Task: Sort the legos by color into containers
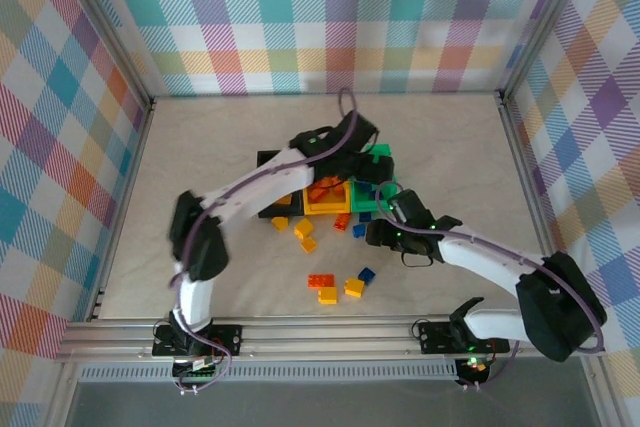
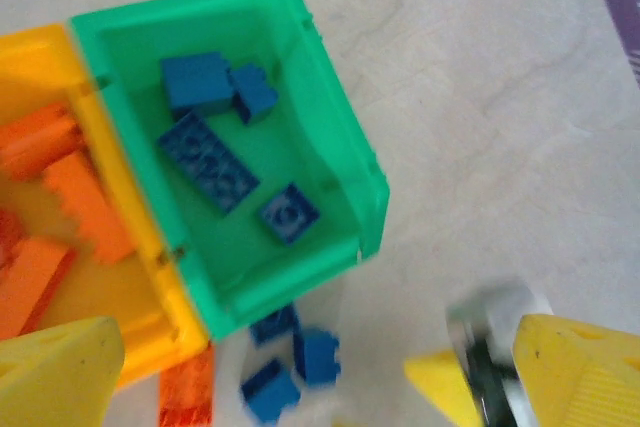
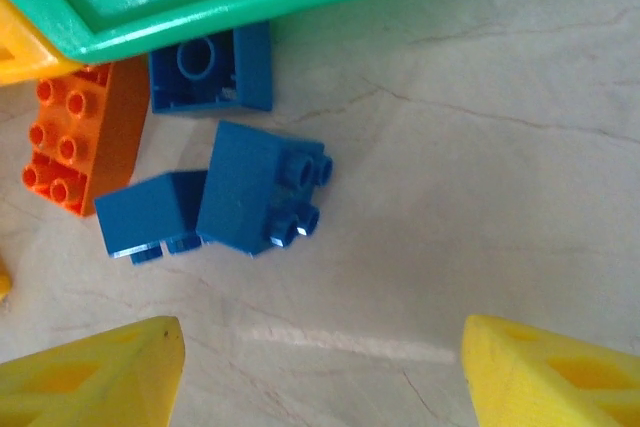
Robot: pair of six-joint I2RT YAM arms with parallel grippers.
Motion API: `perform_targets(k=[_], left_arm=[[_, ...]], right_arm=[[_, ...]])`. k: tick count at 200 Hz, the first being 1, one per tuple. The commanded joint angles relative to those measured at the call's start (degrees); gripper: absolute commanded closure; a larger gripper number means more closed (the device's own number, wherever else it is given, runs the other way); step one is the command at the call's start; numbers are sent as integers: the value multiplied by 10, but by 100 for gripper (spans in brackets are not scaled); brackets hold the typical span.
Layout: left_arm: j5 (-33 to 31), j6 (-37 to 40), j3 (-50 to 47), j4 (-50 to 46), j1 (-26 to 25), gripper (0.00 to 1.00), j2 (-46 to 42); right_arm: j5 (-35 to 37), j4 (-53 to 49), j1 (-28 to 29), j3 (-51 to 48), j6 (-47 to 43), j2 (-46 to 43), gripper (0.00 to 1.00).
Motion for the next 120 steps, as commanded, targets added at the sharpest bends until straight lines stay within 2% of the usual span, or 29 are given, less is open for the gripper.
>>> perform_targets(k=[1,21,46,84,120], left_arm=[[-17,-23,-153,67,6,0,-112],[-27,-50,-293,106,8,0,-214],[-46,-74,-401,113,10,0,-308],[-62,-102,-496,111,23,0,-403],[-57,-109,-538,104,42,0,-447]], right_arm=[[6,52,-2,34,19,20,28],[20,58,-2,45,24,36,29],[37,32,-4,67,28,65,32],[43,10,-5,86,27,110,42],[61,-21,-5,87,31,121,55]])
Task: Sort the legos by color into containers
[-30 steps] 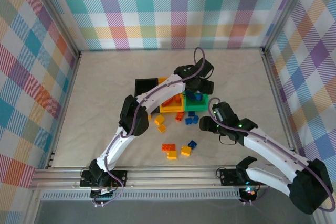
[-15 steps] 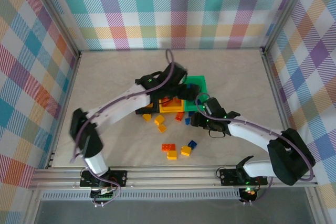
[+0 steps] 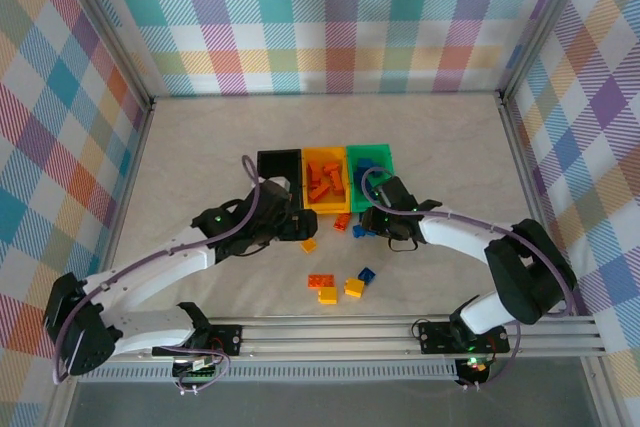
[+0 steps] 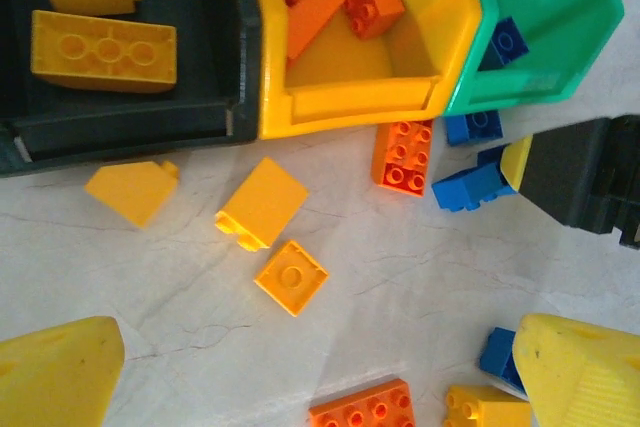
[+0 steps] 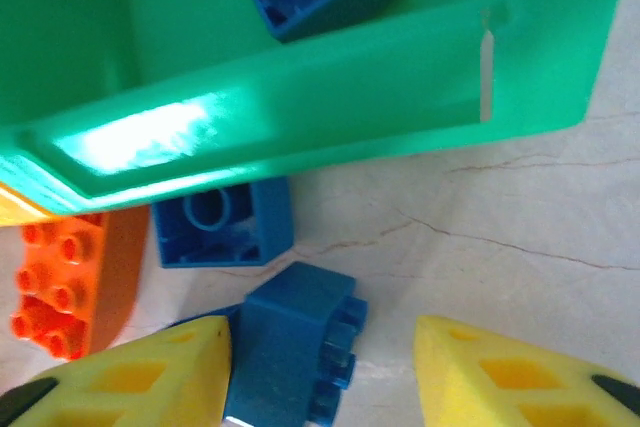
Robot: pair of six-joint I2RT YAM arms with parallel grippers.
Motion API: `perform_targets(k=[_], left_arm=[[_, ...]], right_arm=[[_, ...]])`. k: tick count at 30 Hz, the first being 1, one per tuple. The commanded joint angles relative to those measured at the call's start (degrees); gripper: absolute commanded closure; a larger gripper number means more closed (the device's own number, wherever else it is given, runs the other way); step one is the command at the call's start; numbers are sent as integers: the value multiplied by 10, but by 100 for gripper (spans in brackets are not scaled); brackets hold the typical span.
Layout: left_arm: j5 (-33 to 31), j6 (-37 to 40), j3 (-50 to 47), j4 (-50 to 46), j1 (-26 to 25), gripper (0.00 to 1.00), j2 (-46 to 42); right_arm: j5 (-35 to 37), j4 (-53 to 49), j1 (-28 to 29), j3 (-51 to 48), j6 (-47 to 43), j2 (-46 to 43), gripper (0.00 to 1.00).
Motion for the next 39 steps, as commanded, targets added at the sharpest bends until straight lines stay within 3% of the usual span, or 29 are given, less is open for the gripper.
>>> perform_targets(k=[1,5,13,19,23,29,39], left_arm=[[-9,-18,-21,10,15,0,-25],[-4,-20,-40,9,21,0,-44],[9,-21,-58,5,32,0,-45],[8,-21,-63,-2,40,0,-44],[8,-16,-67,-6,44,0,-45],[10,-6,-66,-23,55,0,-50],[45,-7,-75,-12,72,0,-25]], right_arm=[[23,-37,-4,12,4,1,55],[43,-54,-6,-6,4,-22,58],[3,-12,-27,-1,-46,6,60],[-18,-12,-35,1,-70,16,74],[-20,-21,-35,-10,-92,-23,82],[-32,-84,-35,46,-133,-108,81],[-14,-75,-70,254,-145,101,78]])
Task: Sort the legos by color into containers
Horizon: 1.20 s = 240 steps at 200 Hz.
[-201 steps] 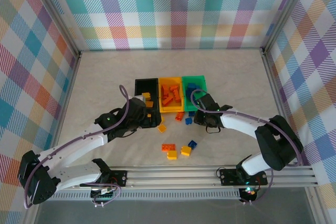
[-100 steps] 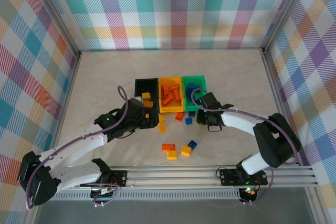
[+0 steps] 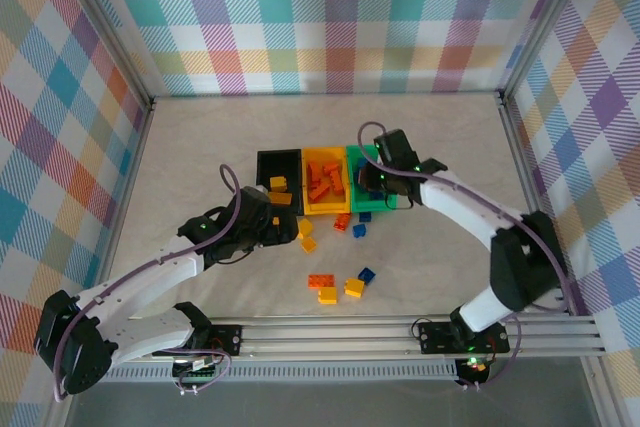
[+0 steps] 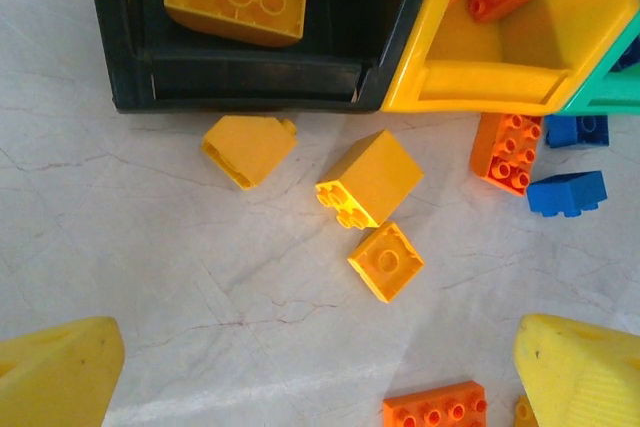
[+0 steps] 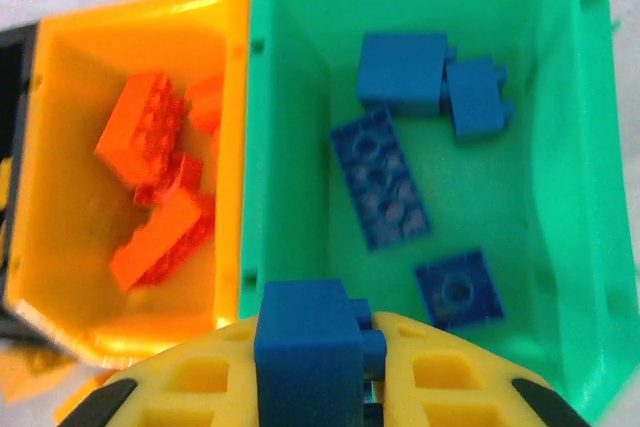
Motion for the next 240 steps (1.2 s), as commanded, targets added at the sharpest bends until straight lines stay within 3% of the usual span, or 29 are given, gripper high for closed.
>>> perform_targets(k=[1,27,50,68,96,134,176,240], left_arm=[[18,10,-3,-7,7,0,19],[51,29,2,5,4,0,40],[54,39,15,0,-29,0,61],[60,37,27,-12,-73,0,81],[25,35,61,-46,-218,0,141],[5,23,106,-59,-342,5,220],[-45,1,128,-79,-400,7,287],[-101,20,134,-63,-403,18,329]], right_arm=[[8,-2,-13,33,-13,50,75],[-3,-24,-15,86,-28,89,39],[-18,-15,-15,73,-35,61,28],[-13,-12,-15,43,-31,23,27],[-18,6,-15,-20,-15,-24,26],[-28,24,-15,-76,-5,-61,26],[-21,24,-15,-107,-13,-101,26],[-14,29,-15,-125,-18,-136,25]])
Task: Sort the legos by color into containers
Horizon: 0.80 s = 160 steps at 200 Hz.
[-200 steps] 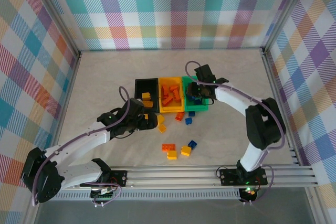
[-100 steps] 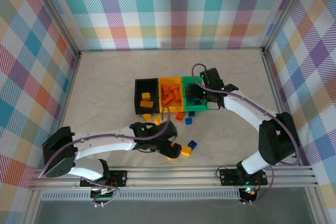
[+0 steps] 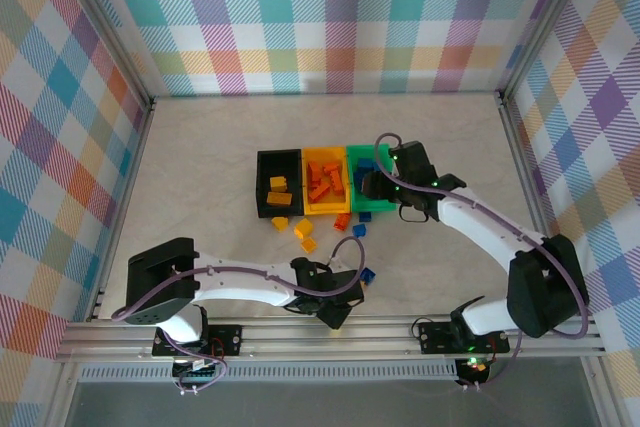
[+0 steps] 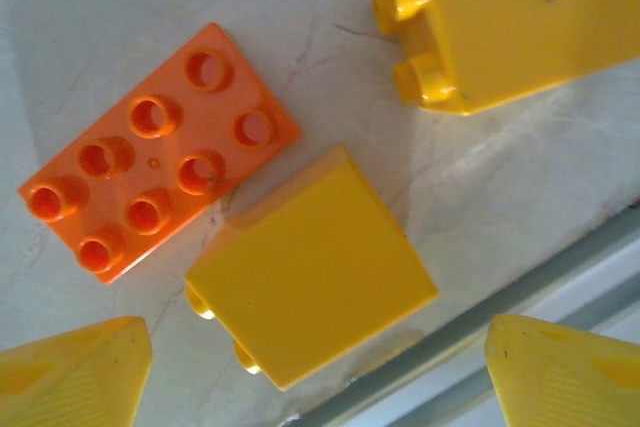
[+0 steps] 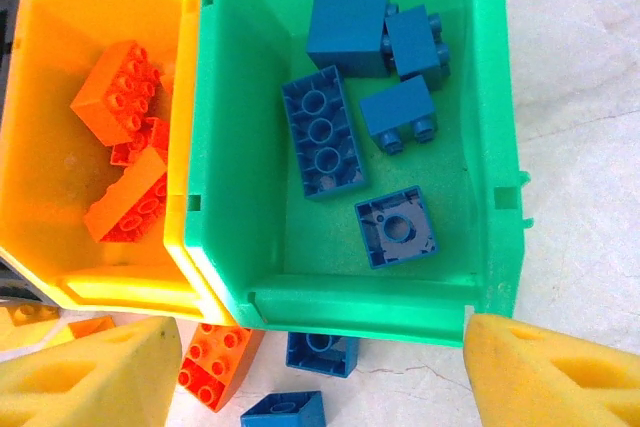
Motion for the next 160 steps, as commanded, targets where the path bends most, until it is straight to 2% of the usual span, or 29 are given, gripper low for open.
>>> perform_targets(k=[1,58,111,160], left_arm=[[-44,14,19,-8,-5,19,10],[-46,40,29,7,-5,39,53],[-57,52,35,8,0,57,43],[-62,38,14,7,21,63,-4]], right_arm=[[3,16,2,-15,-4,-17,25],[6,16,1,-21,-7,-22,25],[9,19,1,-25,-7,-24,25],[10,15,0,-28,-7,-34,26]])
